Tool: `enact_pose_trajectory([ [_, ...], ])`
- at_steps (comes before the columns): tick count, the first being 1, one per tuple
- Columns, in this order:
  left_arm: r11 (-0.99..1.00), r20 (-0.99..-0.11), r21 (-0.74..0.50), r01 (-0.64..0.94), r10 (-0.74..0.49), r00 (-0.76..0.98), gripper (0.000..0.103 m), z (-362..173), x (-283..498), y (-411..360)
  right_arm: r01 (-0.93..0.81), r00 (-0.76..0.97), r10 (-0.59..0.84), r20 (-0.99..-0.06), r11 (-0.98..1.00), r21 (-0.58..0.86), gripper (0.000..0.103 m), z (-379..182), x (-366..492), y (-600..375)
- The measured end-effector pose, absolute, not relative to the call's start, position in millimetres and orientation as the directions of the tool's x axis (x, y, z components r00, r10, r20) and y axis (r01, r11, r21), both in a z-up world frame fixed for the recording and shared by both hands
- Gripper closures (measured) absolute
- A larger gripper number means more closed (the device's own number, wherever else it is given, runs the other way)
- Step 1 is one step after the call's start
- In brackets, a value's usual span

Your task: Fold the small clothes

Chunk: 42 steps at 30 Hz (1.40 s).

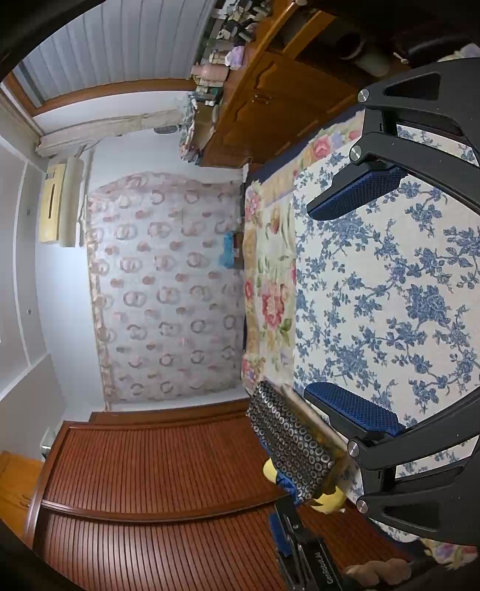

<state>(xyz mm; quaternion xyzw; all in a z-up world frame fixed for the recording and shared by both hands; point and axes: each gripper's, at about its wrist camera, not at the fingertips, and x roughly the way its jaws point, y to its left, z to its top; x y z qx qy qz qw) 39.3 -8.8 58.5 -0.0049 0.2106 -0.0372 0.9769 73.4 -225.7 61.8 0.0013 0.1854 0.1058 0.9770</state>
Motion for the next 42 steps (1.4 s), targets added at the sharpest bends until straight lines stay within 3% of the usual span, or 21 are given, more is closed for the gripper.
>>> enact_pose_trajectory([
  [42,0.997,-0.409,-0.023,0.071,-0.074,0.910,0.059,56.6,39.9,-5.6,-0.204,0.908,0.205,-0.365,0.978,0.043,0.012,60.3,74.6,-225.3],
])
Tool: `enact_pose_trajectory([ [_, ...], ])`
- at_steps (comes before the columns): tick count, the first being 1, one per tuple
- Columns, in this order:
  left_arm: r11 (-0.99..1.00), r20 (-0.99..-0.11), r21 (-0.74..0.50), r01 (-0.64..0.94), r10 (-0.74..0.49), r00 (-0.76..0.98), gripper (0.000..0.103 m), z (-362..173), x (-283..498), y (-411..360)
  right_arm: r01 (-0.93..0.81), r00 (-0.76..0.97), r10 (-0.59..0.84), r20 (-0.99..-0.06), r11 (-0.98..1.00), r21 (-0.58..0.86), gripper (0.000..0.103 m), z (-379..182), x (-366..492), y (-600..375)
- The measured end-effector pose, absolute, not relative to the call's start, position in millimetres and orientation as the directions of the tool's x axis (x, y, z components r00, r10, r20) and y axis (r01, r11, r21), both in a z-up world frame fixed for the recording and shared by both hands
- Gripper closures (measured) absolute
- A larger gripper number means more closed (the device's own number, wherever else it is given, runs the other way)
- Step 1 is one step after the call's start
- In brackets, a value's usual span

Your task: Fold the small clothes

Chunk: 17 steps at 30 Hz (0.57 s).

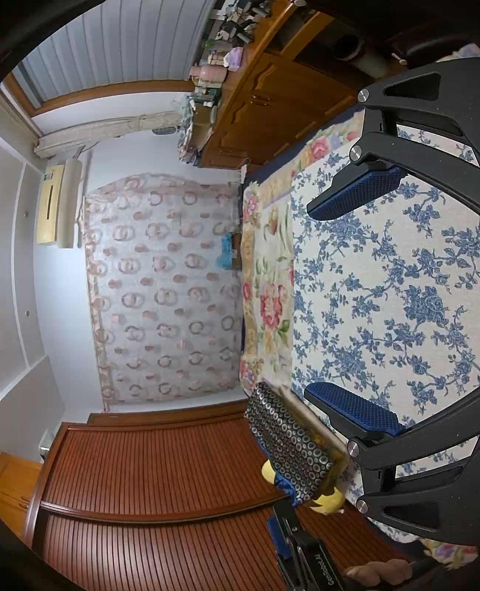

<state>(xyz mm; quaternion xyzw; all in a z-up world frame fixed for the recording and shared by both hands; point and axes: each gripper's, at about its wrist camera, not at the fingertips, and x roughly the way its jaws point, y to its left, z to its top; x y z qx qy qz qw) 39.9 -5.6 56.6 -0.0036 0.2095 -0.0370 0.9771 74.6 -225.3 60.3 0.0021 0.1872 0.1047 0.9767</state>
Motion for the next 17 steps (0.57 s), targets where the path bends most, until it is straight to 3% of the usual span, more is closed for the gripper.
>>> enact_pose_trajectory([
  [17,0.997,-0.407,-0.021,0.071,-0.073,0.910,0.059,56.0,39.3,-5.5,-0.204,0.908,0.206,-0.365,0.978,0.045,0.012,60.9,74.9,-225.8],
])
